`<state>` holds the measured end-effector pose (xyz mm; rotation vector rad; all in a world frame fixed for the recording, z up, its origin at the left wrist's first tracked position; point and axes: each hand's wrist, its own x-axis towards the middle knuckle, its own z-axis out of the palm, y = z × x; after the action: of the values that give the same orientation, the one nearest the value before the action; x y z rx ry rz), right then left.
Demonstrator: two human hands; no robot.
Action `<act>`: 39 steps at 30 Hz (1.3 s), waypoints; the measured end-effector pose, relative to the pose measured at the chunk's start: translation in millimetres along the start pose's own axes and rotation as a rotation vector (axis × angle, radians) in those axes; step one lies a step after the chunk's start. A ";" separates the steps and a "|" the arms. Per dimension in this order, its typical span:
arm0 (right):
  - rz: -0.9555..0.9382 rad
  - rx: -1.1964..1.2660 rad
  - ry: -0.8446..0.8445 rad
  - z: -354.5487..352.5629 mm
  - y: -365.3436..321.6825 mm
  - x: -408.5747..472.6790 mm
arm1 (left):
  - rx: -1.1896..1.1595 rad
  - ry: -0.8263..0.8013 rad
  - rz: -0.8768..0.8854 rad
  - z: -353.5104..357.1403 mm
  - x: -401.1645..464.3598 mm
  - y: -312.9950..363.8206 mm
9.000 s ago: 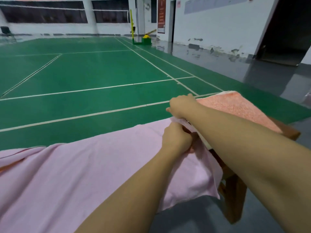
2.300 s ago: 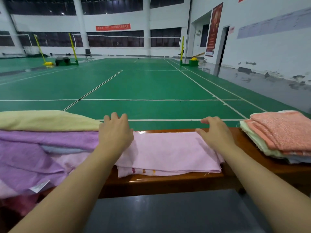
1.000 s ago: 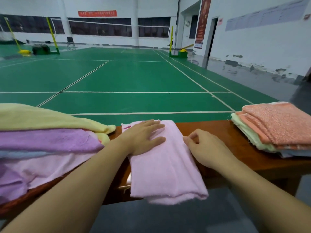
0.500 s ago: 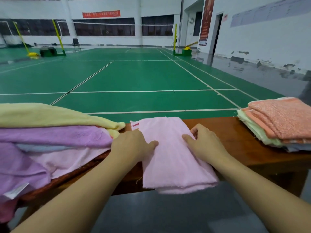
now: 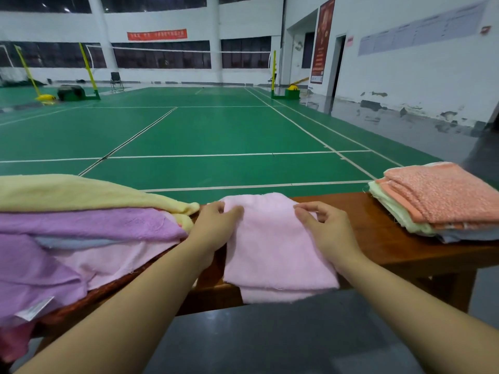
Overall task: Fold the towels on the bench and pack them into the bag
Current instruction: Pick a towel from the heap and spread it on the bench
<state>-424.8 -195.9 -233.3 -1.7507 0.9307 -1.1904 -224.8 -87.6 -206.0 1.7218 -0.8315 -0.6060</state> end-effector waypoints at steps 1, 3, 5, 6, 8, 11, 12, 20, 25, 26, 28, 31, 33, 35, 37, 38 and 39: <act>0.008 0.032 0.008 -0.3 -0.3 0.0 | -0.066 -0.027 -0.031 2.0 0.4 0.0; 0.017 0.067 0.016 -2.3 -0.5 1.3 | -0.064 -0.020 -0.047 3.8 1.5 0.8; 0.016 0.046 0.008 -5.6 -0.3 2.0 | 0.326 0.018 0.015 2.5 4.8 -1.7; 0.012 0.013 -0.007 -6.7 0.7 1.9 | 0.561 0.024 0.041 2.4 3.5 -2.4; -0.013 -0.072 -0.043 -7.6 3.5 1.5 | 0.781 0.008 0.054 4.2 -0.9 -3.0; -0.049 -0.158 -0.072 -6.1 6.7 1.5 | 0.757 0.002 0.075 10.1 -4.6 0.7; -0.053 -0.172 -0.070 -4.9 7.2 1.9 | 0.750 -0.011 0.072 12.6 -5.3 2.1; -0.057 -0.139 -0.051 -5.5 9.7 4.1 | 0.213 -0.006 0.025 25.3 -4.6 0.1; -0.040 -0.046 0.015 -4.9 2.2 5.4 | -0.321 0.226 -0.004 19.4 -2.4 6.3; -0.042 -0.037 0.027 -4.1 -1.7 5.0 | -0.358 0.248 0.018 18.8 -4.5 9.0; -0.056 -0.019 0.051 -2.4 -9.2 4.1 | -0.374 0.291 0.094 17.8 -5.3 11.3; -0.086 0.039 0.081 -0.6 -16.1 3.9 | -0.369 0.357 0.232 13.4 -6.0 14.2; -0.108 0.074 0.104 -2.1 -20.9 5.2 | -0.360 0.342 0.312 9.4 -6.6 16.9; -0.148 0.093 0.135 -5.5 -28.4 7.5 | -0.349 0.299 0.418 6.1 -9.4 23.4; -0.202 0.119 0.142 -8.1 -39.5 9.6 | -0.325 0.297 0.519 4.3 -15.1 32.9; -0.233 0.130 0.132 -8.9 -45.2 9.8 | -0.307 0.320 0.565 3.7 -18.4 39.1; -0.267 0.139 0.119 -9.7 -50.8 9.7 | -0.294 0.347 0.606 3.0 -22.2 46.2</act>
<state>-424.6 -186.1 -181.6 -1.7448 0.6776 -1.5077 -251.6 -80.3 -162.9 1.1740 -0.9028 -0.0112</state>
